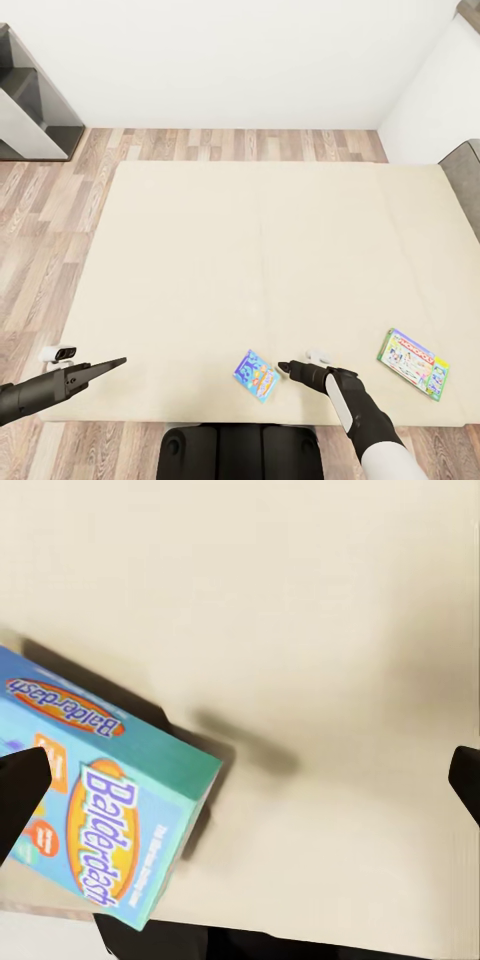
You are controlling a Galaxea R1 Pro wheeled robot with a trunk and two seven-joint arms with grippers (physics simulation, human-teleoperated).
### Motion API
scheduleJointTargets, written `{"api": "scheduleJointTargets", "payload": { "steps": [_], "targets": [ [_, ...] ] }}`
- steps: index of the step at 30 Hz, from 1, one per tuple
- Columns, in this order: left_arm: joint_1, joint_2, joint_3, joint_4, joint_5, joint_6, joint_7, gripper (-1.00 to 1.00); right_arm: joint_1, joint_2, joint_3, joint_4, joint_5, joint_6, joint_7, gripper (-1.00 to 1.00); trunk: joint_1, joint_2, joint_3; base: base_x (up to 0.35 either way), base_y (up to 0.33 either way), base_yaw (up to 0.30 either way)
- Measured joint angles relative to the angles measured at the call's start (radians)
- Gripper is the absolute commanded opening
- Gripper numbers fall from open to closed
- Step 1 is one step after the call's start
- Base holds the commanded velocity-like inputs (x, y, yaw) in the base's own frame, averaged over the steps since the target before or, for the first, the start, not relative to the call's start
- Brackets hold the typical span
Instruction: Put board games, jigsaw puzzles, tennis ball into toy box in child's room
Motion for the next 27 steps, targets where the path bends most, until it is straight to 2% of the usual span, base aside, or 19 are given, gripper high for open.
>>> {"api": "scheduleJointTargets", "payload": {
  "steps": [27],
  "targets": [
    [0.000,0.000,0.000,0.000,0.000,0.000,0.000,1.00,0.000,0.000,0.001,0.000,0.000,0.000,0.000,1.00,0.000,0.000,0.000,0.000,0.042,0.000]
  ]
}}
